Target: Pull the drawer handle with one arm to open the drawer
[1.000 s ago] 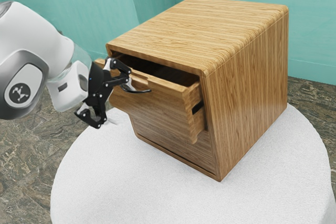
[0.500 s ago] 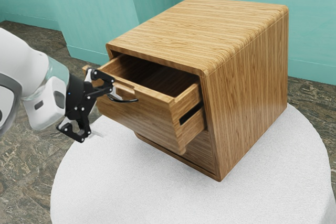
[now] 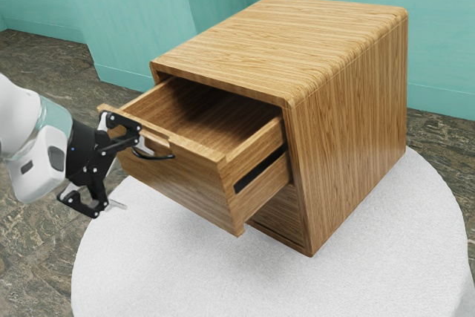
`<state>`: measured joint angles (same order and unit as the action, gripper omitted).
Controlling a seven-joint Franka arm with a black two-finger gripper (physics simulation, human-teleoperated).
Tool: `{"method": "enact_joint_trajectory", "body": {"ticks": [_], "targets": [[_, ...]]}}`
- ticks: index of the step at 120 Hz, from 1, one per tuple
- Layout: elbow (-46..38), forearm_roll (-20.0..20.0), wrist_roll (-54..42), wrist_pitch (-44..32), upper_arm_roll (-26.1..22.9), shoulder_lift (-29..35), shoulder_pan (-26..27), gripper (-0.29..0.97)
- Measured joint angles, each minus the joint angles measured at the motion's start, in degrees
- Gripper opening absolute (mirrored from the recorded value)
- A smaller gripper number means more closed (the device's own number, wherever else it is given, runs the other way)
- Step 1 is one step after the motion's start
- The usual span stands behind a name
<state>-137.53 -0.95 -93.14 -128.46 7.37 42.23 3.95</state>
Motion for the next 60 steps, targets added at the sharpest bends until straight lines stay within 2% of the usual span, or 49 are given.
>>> {"method": "enact_joint_trajectory", "body": {"ticks": [38,60], "targets": [[-2.9,0.2,0.0,2.7,1.1,6.7,0.8,0.66],[-3.7,0.3,0.0,3.6,2.4,7.5,1.2,0.69]]}}
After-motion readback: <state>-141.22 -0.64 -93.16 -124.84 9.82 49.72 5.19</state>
